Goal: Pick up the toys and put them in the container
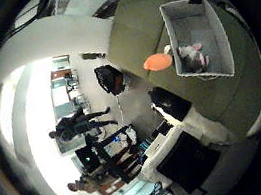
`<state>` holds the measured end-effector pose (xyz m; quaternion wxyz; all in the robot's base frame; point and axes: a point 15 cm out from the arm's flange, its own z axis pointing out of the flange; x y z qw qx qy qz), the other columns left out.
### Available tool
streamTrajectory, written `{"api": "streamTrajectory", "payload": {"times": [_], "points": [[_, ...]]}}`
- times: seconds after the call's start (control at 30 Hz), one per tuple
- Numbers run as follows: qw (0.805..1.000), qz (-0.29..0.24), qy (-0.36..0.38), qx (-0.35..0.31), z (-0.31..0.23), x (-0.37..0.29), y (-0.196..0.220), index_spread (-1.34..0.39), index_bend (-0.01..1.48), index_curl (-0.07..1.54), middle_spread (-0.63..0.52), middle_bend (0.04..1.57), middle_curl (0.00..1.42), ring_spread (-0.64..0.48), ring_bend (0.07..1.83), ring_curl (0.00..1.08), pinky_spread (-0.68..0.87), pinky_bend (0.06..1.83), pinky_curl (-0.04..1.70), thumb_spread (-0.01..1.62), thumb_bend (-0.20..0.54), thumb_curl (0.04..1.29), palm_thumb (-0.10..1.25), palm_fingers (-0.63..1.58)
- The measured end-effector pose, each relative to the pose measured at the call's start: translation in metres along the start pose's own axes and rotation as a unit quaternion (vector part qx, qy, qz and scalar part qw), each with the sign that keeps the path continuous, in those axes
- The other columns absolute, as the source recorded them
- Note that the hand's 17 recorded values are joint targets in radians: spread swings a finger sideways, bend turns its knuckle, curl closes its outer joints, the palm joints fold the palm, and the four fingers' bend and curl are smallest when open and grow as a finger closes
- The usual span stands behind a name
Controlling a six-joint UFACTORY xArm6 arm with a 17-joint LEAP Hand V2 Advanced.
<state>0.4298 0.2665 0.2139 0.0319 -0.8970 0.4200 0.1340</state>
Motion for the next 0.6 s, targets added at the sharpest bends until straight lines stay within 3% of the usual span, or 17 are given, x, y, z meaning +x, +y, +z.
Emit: {"api": "streamTrajectory", "payload": {"times": [0.6], "points": [[1.0,-0.003,-0.001,0.003,-0.009,0.014,0.007,-0.38,0.19,0.4,-0.04,0.48,0.42,0.04,0.71,0.27,0.35,0.91,-0.01,1.11,-0.021,0.4,0.68,0.38]]}}
